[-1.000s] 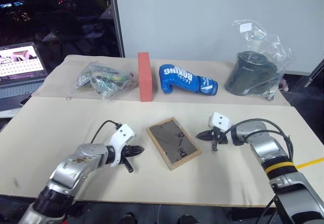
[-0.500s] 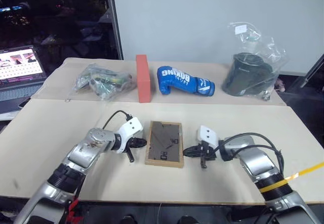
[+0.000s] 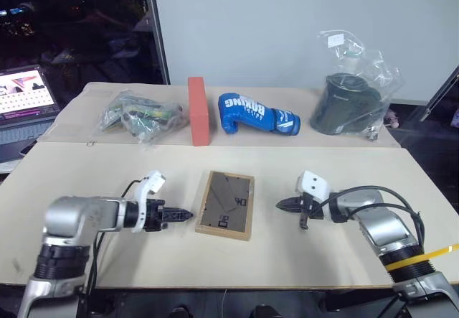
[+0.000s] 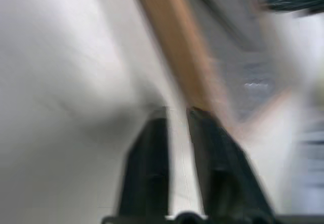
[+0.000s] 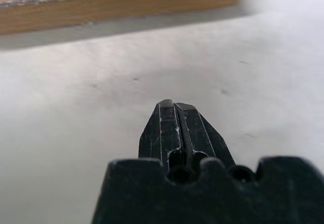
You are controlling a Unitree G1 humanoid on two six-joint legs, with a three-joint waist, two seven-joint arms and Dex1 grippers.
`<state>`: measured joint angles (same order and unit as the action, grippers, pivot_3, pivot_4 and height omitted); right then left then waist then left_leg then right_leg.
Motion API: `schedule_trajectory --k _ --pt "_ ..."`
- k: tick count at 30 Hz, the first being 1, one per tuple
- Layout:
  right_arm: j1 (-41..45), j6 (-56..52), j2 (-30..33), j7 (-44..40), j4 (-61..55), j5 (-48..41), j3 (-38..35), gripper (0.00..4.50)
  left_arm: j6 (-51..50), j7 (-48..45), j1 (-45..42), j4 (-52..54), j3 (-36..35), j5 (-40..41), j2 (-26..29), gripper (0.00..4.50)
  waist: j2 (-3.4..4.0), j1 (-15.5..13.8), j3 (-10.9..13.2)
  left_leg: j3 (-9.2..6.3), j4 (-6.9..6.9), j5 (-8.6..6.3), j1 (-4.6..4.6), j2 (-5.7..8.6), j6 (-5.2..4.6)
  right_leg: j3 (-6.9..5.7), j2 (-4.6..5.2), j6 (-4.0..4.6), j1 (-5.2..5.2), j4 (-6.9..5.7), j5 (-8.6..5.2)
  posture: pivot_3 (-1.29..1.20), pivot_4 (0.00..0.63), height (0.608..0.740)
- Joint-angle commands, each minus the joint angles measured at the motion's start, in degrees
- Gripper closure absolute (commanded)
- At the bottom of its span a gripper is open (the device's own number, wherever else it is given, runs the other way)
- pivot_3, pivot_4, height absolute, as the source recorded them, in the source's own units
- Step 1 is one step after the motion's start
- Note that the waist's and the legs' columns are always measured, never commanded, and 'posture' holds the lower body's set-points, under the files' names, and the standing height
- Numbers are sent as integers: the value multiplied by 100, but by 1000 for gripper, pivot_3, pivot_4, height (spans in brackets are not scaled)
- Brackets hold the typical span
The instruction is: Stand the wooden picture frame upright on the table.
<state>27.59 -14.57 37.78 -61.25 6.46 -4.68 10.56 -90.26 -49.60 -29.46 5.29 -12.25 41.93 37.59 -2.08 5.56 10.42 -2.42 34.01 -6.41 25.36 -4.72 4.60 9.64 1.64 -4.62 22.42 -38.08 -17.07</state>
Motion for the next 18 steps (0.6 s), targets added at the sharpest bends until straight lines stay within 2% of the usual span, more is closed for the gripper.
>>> schedule_trajectory --k 1,5,6,7,9,13,18 --pt "90 572 -97 -61 53 84 127 4500 -224 625 -77 -381 -89 631 -237 1925 0 0 0 0 0 0 -2 1 0 0 1 0 -3 0 0 0 150 730" --pt "132 743 -346 49 217 92 180 4500 -224 1117 -60 -442 313 1483 -361 648 -3 -6 1 -9 2 0 -1 2 1 -7 1 2 -6 1 1 0 150 730" --pt "137 734 -412 66 234 58 163 4500 -224 1259 28 -303 538 1513 -375 210 -3 -7 2 -12 2 0 1 2 1 -8 1 3 -6 0 2 0 150 730" --pt "125 704 -496 78 229 14 156 4500 -224 1448 78 -279 668 1535 -561 31 -3 -10 1 -14 2 0 1 2 1 -9 1 3 -6 0 2 0 150 730" --pt "82 658 -618 85 158 -41 169 4500 -224 1731 116 -269 839 1570 -885 31 0 -23 -1 -18 2 0 -1 5 1 -12 3 7 -14 1 4 0 150 730" --pt "-81 548 -732 75 -84 -56 217 4500 -224 2158 -17 -493 670 1671 -1389 31 -1 -156 -6 -26 4 1 -3 13 2 -19 9 7 -20 4 4 0 150 730" --pt "-224 467 -723 87 -214 -15 189 4500 -224 2499 -77 -667 265 1849 -1611 31 -2 -204 -7 -28 4 1 0 23 2 -23 18 6 -21 8 4 0 150 730"
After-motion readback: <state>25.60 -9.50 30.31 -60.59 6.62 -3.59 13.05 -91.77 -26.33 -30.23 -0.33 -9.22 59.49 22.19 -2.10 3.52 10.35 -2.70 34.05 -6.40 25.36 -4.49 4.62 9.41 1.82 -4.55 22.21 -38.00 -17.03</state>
